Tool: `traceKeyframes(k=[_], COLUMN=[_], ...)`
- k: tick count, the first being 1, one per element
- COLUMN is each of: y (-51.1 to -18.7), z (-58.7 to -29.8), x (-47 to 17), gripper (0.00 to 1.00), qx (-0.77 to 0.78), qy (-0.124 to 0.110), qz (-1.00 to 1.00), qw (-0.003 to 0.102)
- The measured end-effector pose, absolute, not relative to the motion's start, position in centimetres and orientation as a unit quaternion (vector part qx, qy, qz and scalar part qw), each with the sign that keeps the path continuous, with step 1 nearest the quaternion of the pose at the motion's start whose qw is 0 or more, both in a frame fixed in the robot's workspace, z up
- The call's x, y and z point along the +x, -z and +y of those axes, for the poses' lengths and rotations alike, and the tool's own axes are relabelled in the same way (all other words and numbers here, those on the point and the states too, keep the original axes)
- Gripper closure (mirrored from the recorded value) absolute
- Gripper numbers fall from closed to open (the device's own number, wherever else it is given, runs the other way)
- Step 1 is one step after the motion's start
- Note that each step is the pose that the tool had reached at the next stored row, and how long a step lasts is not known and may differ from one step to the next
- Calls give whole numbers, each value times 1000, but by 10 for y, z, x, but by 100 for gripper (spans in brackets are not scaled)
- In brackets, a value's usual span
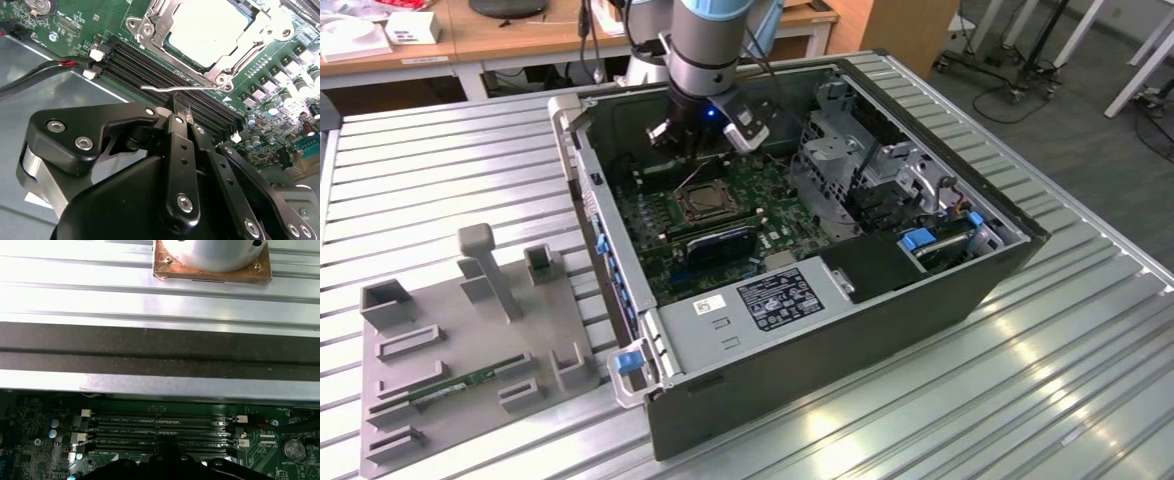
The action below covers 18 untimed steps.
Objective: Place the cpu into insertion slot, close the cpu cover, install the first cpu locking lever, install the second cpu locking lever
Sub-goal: 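Install the first cpu locking lever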
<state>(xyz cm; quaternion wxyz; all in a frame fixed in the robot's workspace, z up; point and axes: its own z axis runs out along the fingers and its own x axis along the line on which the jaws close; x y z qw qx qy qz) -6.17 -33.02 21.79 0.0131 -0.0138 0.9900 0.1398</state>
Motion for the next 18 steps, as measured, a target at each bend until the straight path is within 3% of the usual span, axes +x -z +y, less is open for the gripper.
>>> traceKeyframes(k=[18], y=[-222], z=[-340], x=[-60], gripper=[89], qx=[-14], qy=[-140], qz=[990], qw=[13])
